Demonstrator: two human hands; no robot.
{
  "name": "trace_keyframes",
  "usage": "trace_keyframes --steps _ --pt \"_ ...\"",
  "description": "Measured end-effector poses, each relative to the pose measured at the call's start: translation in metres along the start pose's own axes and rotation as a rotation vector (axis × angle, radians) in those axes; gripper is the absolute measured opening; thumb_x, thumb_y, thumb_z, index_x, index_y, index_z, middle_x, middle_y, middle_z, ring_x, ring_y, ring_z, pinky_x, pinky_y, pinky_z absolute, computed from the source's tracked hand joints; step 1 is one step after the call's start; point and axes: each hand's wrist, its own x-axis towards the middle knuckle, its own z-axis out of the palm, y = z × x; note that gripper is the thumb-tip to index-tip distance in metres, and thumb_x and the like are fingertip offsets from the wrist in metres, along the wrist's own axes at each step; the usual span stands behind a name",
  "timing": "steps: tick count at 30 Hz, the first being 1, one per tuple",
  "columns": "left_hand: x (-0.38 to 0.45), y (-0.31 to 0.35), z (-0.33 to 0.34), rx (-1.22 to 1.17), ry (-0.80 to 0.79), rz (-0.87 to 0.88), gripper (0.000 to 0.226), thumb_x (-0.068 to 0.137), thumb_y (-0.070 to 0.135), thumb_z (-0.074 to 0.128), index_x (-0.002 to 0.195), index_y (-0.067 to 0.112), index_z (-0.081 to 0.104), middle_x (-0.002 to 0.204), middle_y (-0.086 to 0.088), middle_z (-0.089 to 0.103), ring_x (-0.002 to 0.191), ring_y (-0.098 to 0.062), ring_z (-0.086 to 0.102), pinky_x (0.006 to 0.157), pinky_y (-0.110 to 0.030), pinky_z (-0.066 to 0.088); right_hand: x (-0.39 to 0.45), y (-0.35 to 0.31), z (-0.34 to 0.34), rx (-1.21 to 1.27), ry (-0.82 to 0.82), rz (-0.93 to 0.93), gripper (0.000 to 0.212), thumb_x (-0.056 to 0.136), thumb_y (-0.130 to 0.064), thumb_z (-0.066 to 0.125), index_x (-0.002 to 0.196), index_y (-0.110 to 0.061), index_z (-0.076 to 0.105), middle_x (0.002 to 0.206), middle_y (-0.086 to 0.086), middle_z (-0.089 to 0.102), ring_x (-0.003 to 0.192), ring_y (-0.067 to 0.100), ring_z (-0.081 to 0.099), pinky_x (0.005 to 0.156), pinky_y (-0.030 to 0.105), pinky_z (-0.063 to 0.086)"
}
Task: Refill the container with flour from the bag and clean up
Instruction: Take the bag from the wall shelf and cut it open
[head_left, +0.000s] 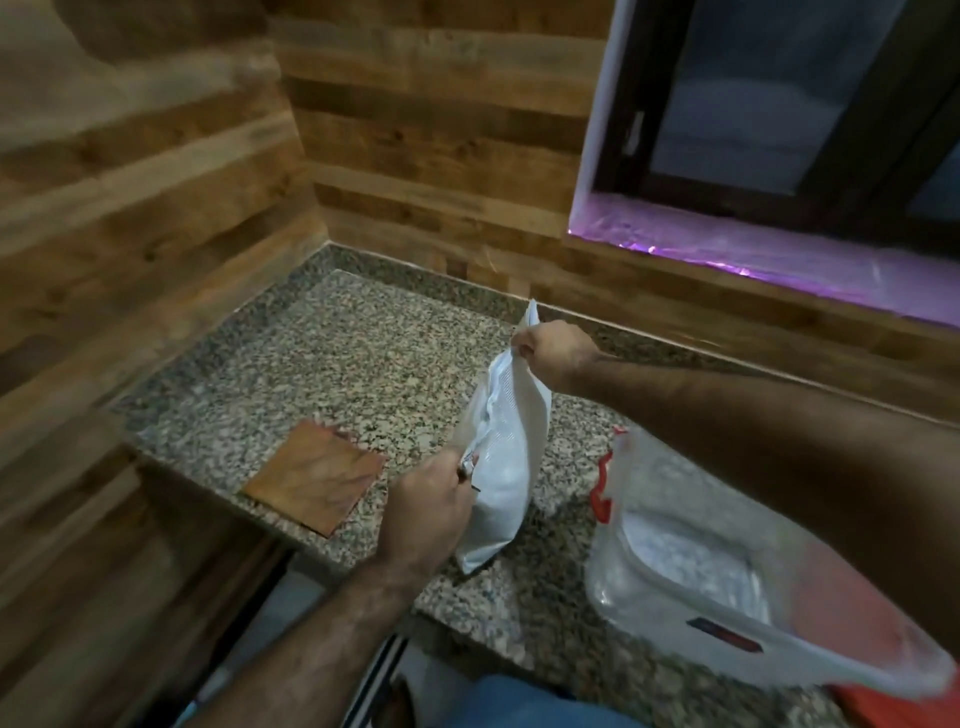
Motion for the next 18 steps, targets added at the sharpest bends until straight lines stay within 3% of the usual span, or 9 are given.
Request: trace_keyframes --steps 3,7,11,13,15,18 --pt "-0.017 -0.015 0.010 0.010 -0.028 -0.020 0.017 0.093 0.018 0.071 0.104 0.010 0.080 0.071 -0.004 0.070 0.058 -0.024 0.060 0.057 -0.028 0.043 -0.008 0.004 0.012 -0.089 -0.001 -0.084 0.032 0.103 -0.021 0.051 0.120 -0.032 0.077 0.119 0.002 0.078 0.103 0.029 0.074 0.073 0.033 0.055" --pt "-0.038 -0.030 0.013 0.043 -0.042 0.053 0.048 0.101 0.046 0.052 0.108 0.011 0.084 0.071 -0.004 0.074 0.059 -0.026 0.069 0.056 -0.030 0.052 -0.022 0.005 0.015 -0.249 -0.022 -0.245 0.031 0.109 -0.025 0.050 0.130 -0.031 0.072 0.113 0.002 0.077 0.098 0.027 0.072 0.067 0.028 0.039" --pt "-0.040 -0.033 0.004 -0.058 -0.060 0.087 0.048 0.096 0.052 0.062 0.115 0.014 0.082 0.079 0.002 0.075 0.066 -0.011 0.063 0.063 -0.020 0.047 -0.038 -0.003 0.013 -0.237 0.042 -0.235 0.034 0.108 -0.033 0.051 0.139 -0.026 0.065 0.110 0.005 0.078 0.096 0.030 0.076 0.067 0.033 0.056" --pt "-0.041 -0.036 -0.003 -0.126 -0.109 0.046 0.054 0.088 0.055 0.070 0.123 0.016 0.079 0.085 0.007 0.073 0.073 -0.004 0.062 0.070 -0.020 0.054 -0.052 -0.009 0.014 -0.198 0.080 -0.288 0.043 0.108 -0.040 0.054 0.148 -0.025 0.058 0.110 0.004 0.078 0.093 0.027 0.075 0.065 0.031 0.054" --pt "-0.045 -0.040 -0.011 -0.186 -0.127 0.030 0.058 0.082 0.056 0.073 0.125 0.017 0.077 0.088 0.012 0.071 0.074 -0.004 0.067 0.070 -0.020 0.058 -0.072 -0.019 0.014 -0.134 0.047 -0.399 0.036 0.108 -0.040 0.055 0.138 -0.024 0.064 0.105 -0.001 0.077 0.086 0.019 0.072 0.062 0.025 0.048" --pt "-0.048 -0.045 -0.019 -0.223 -0.092 0.029 0.044 0.083 0.043 0.066 0.116 0.017 0.079 0.087 0.014 0.072 0.075 0.003 0.067 0.070 -0.016 0.056 -0.106 -0.042 0.008 -0.046 -0.133 -0.546 0.031 0.103 -0.052 0.060 0.111 -0.026 0.073 0.094 -0.008 0.074 0.073 0.006 0.060 0.056 0.017 0.032"
